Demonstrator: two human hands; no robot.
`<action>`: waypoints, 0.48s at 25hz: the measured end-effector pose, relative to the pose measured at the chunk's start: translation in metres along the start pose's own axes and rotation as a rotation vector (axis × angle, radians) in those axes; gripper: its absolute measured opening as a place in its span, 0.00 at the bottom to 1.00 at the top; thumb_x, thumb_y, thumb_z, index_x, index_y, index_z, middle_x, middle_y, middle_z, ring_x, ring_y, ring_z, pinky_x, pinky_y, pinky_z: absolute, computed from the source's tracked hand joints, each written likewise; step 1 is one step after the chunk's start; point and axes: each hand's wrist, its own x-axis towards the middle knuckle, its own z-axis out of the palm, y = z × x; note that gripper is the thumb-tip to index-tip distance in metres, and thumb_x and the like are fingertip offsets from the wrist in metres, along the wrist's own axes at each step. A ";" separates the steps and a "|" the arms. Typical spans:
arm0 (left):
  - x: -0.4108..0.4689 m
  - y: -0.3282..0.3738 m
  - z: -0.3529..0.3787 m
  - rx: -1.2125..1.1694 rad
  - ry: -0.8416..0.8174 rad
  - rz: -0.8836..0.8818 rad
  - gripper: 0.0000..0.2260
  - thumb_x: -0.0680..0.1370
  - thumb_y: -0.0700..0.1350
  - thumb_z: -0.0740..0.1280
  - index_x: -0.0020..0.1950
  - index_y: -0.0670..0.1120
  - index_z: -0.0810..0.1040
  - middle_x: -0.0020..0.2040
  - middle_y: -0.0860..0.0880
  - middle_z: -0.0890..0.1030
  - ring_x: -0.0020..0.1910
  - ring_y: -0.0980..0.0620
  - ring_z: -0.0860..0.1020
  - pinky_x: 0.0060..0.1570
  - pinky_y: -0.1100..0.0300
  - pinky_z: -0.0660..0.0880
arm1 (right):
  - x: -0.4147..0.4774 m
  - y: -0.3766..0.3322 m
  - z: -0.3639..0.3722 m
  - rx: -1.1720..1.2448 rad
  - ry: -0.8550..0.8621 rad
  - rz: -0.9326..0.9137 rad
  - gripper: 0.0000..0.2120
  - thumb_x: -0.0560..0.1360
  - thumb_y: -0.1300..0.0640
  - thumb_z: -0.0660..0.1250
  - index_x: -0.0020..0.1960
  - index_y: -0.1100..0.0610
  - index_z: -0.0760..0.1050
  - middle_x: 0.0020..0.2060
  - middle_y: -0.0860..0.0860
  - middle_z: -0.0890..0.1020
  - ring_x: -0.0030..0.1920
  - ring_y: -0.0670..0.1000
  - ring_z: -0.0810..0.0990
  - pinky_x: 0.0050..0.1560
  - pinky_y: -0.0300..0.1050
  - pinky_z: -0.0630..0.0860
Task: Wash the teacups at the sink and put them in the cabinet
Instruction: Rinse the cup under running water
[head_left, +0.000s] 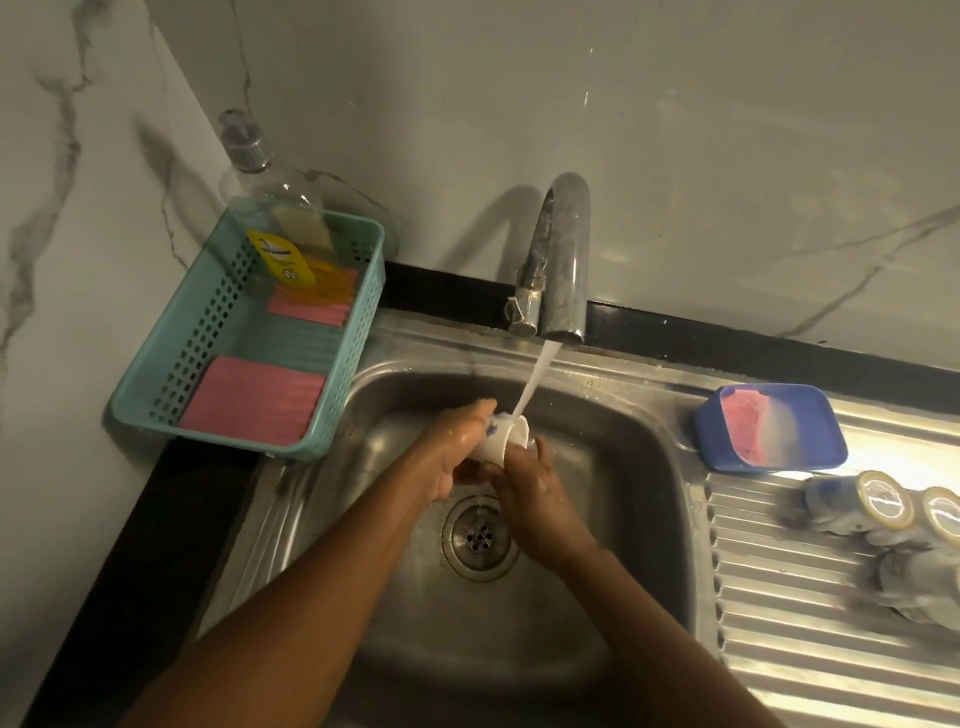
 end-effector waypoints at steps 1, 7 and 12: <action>0.001 -0.005 -0.001 -0.009 -0.034 0.033 0.17 0.82 0.60 0.61 0.56 0.50 0.82 0.48 0.47 0.83 0.43 0.50 0.80 0.45 0.55 0.76 | 0.005 -0.005 -0.006 0.085 0.003 0.108 0.12 0.84 0.50 0.57 0.58 0.55 0.77 0.49 0.47 0.83 0.51 0.37 0.77 0.62 0.58 0.76; -0.001 -0.015 0.020 -0.355 0.085 0.621 0.14 0.84 0.49 0.62 0.51 0.41 0.83 0.43 0.45 0.85 0.43 0.50 0.84 0.43 0.58 0.80 | 0.027 -0.067 -0.028 0.854 0.151 0.505 0.11 0.85 0.55 0.58 0.56 0.56 0.79 0.48 0.47 0.86 0.50 0.45 0.84 0.54 0.45 0.79; 0.000 -0.002 0.005 -0.092 0.042 0.216 0.20 0.81 0.56 0.60 0.52 0.42 0.83 0.38 0.46 0.82 0.37 0.50 0.80 0.36 0.59 0.76 | 0.004 -0.012 -0.005 -0.042 0.038 -0.063 0.14 0.85 0.49 0.52 0.57 0.52 0.75 0.52 0.39 0.81 0.58 0.35 0.76 0.79 0.65 0.48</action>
